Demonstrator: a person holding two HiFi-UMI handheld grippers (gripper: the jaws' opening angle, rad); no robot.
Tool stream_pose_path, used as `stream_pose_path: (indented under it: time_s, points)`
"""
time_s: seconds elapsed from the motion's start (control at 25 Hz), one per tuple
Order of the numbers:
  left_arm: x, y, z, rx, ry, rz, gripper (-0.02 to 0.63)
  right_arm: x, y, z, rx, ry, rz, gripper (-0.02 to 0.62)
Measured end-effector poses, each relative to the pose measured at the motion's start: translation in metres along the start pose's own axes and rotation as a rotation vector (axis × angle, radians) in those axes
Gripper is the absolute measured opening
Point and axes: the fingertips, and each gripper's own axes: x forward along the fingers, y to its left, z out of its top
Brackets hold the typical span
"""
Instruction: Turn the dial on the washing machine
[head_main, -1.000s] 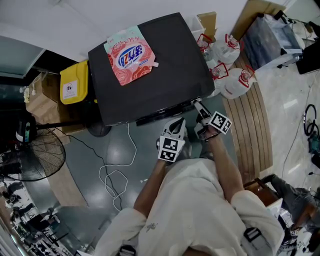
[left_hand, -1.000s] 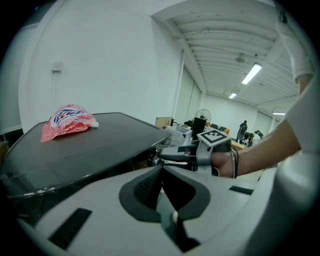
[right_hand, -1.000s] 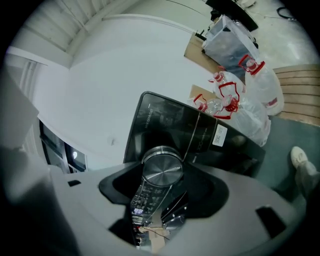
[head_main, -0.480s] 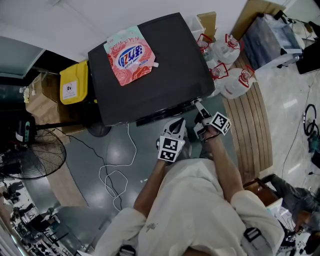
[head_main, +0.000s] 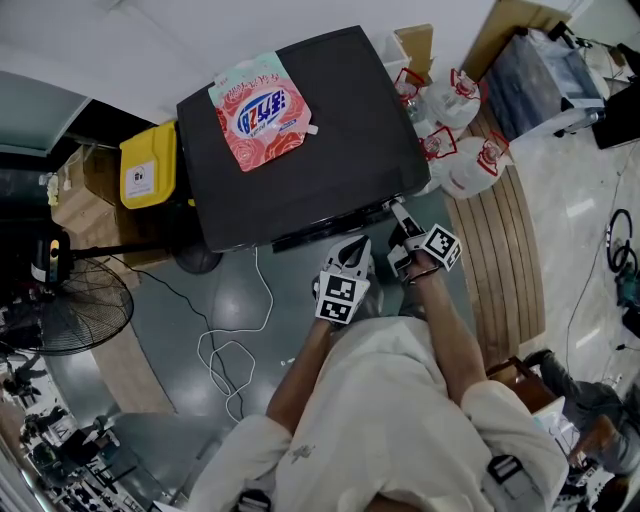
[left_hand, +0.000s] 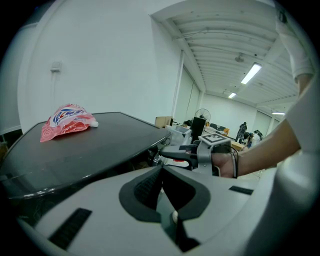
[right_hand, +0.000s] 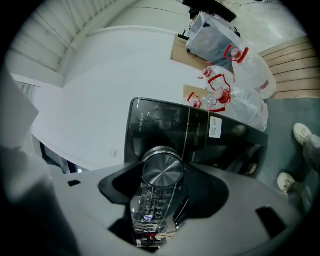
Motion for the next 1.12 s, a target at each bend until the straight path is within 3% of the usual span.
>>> stream_pose_path:
  time_s: [0.24,0.52,0.88,1.12]
  points:
    - [0.000,0.000,0.001,0.001,-0.001,-0.003,0.012,0.000,0.002,0.001,-0.020,0.000,-0.009,0.272]
    - [0.000,0.001,0.002,0.001,-0.002,-0.005,0.012,-0.001,0.006,0.003,-0.122,0.026,-0.038,0.287]
    - [0.000,0.002,0.007,-0.003,-0.020,-0.003,0.012,-0.010,0.015,0.013,-0.336,0.057,-0.086,0.282]
    - [-0.003,0.005,0.014,-0.004,-0.040,0.003,0.012,-0.022,0.018,0.018,-0.621,0.104,-0.163,0.256]
